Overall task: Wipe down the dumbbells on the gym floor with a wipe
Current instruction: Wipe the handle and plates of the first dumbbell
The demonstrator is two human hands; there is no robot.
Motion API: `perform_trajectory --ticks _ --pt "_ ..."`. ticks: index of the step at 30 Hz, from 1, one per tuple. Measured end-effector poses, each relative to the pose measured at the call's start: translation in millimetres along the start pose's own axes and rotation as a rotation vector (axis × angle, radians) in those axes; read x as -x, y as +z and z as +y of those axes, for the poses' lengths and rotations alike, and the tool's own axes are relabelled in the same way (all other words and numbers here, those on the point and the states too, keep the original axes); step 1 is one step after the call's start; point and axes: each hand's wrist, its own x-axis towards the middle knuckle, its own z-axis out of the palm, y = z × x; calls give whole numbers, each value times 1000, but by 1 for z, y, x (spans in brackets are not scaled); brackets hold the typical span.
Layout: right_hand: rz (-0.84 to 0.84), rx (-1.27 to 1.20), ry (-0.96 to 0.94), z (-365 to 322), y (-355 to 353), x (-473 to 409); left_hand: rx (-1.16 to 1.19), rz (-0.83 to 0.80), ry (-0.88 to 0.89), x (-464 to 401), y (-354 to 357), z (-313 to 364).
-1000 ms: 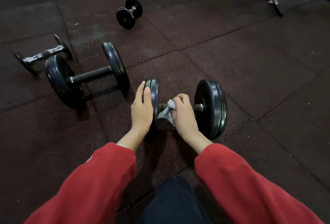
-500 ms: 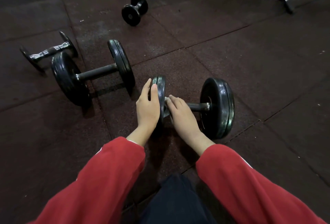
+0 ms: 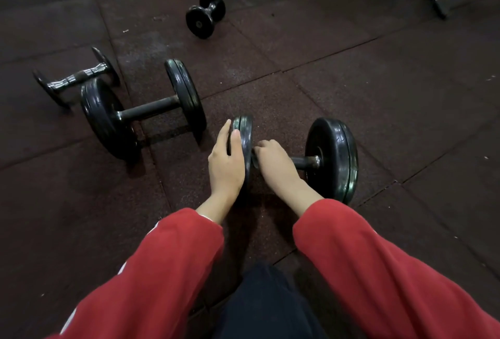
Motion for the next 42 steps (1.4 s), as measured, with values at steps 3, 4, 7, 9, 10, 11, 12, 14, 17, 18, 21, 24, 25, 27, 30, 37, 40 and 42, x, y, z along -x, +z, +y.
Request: perform_trajectory --ticks 3,4,7,9,10,11,12,14,17,18,21,24,25,27,30,37,40,42 --pt "106 -5 -26 -3 5 15 2 4 1 1 0 -1" --pt "159 5 -52 -3 7 20 1 6 4 1 0 -1" --pt "199 40 -121 0 10 26 -1 8 7 0 1 -2" --pt "172 77 -167 4 13 32 1 7 3 1 1 -2" --pt "179 108 -177 6 15 37 2 6 4 1 1 -2" --pt "176 132 -177 8 17 42 2 5 5 1 1 -2" --pt "175 153 -179 10 19 47 3 4 5 0 1 -2" --pt "160 159 -156 14 20 54 8 1 0 0 1 -2" --pt "183 74 -86 21 20 60 15 1 -7 0 1 -2" --pt "197 27 -47 22 19 62 15 3 -7 0 1 -2" --pt "262 -77 60 24 15 56 16 12 -3 0 1 -2" --pt "248 -28 102 18 6 36 9 15 2 -1 1 -3" --pt "194 20 102 14 1 31 9 13 1 -1 1 -3" --pt "61 138 113 8 -7 27 12 13 0 0 1 -3" --pt "-11 280 249 3 -15 25 18 12 -5 0 1 -2" --pt "4 364 387 19 -20 31 20 2 1 4 -1 -2" --pt "-35 366 339 22 -21 27 20 1 -3 4 -1 -2" --pt "-15 355 334 25 -20 27 17 0 -4 3 -1 -1"
